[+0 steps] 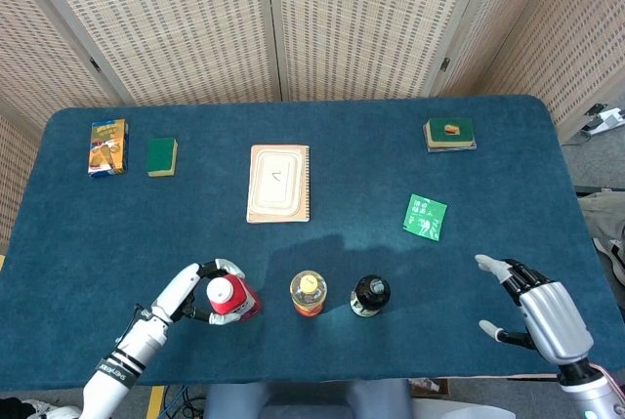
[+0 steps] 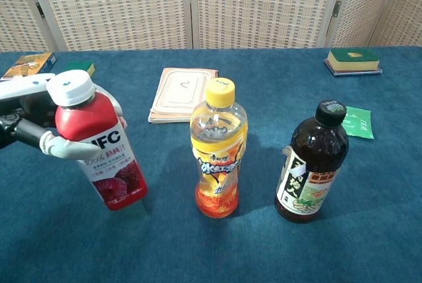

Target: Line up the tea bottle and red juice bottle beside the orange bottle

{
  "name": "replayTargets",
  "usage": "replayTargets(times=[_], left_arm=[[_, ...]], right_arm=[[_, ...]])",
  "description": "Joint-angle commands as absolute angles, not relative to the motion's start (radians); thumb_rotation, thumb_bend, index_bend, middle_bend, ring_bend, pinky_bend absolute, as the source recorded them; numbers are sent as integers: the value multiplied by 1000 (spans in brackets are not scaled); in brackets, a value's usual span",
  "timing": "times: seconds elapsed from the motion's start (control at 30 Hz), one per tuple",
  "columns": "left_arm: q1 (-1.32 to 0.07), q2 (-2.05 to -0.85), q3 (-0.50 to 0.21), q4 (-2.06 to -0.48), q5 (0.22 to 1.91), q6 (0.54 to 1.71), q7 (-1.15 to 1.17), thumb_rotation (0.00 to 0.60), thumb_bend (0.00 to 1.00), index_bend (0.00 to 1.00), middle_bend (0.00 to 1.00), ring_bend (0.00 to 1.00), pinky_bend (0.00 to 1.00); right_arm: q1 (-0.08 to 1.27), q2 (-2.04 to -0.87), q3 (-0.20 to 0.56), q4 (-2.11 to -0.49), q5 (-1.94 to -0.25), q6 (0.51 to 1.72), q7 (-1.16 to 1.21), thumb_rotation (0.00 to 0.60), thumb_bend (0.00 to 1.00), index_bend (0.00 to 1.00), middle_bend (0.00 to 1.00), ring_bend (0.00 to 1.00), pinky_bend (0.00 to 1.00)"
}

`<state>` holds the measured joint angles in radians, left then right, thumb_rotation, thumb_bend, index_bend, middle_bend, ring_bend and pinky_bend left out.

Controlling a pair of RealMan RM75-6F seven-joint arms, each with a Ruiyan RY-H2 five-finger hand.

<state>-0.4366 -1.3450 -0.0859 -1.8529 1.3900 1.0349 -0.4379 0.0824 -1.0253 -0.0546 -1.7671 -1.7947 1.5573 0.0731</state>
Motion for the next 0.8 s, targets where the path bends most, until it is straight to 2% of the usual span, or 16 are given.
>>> replayTargets(times=[0.03,0.8], left_arm=[[-442,-1360,-89,-1848,1382,1036,-425,600,96,512,411,457,405],[-452,-1491,-69,-1758,1389,1061,-356,600,96,513,411,456,405]], right_arm=[[82,-1024,-54,-1767,-1795,1558,74,600,0,177,297,237,460],[79,-1018,-56,-1771,-1799,1560,73,600,0,177,297,237,460]])
